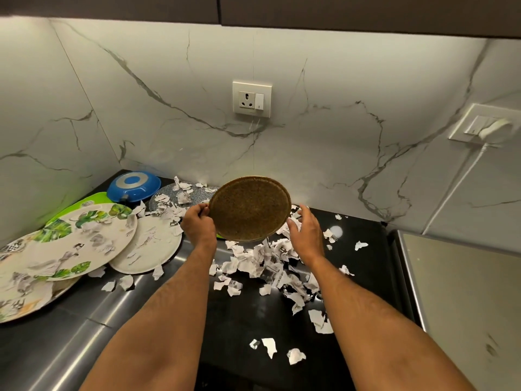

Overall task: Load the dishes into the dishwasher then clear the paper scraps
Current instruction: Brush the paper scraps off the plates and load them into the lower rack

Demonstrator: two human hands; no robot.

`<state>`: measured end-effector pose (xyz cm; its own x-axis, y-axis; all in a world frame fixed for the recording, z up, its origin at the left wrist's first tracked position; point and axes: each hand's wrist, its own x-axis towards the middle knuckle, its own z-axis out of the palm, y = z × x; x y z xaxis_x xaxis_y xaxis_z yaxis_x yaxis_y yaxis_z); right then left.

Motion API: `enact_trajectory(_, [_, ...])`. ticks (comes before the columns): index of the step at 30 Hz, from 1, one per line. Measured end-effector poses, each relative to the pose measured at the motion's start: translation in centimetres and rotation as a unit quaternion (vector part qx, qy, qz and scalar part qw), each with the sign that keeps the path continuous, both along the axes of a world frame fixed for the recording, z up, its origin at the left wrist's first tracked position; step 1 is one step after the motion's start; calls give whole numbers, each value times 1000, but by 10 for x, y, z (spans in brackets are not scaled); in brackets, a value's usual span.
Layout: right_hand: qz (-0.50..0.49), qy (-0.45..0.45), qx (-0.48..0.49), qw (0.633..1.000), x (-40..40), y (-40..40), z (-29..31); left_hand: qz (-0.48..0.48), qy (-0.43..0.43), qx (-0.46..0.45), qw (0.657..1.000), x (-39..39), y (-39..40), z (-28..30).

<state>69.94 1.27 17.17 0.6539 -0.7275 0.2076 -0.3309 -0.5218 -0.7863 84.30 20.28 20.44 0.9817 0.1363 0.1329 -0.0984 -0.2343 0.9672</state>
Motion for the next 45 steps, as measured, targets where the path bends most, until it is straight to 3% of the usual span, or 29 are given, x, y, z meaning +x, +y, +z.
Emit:
enact_trajectory(6, [14, -61, -45, 997, -25, 41, 27, -22, -1, -41, 999, -28, 37, 14])
enact_trajectory(11, [-18, -72, -37, 997, -71, 85, 23, -72, -22, -12, 997, -65, 81, -1])
enact_trajectory(21, [-63, 4, 65, 996, -215, 177, -36, -174, -37, 132, 975, -174, 149, -66])
enact_trajectory(28, [-77, 45, 107, 990, -324, 202, -77, -244, -21, 148, 958, -281, 157, -117])
enact_trajectory(35, [-158, 90, 153, 971, -436, 216, -134, -357, -8, 228, 906, -375, 139, -192])
enact_trajectory(45, [-302, 137, 172, 928, -623, 220, -225, -509, -27, 321, 798, -539, 68, -273])
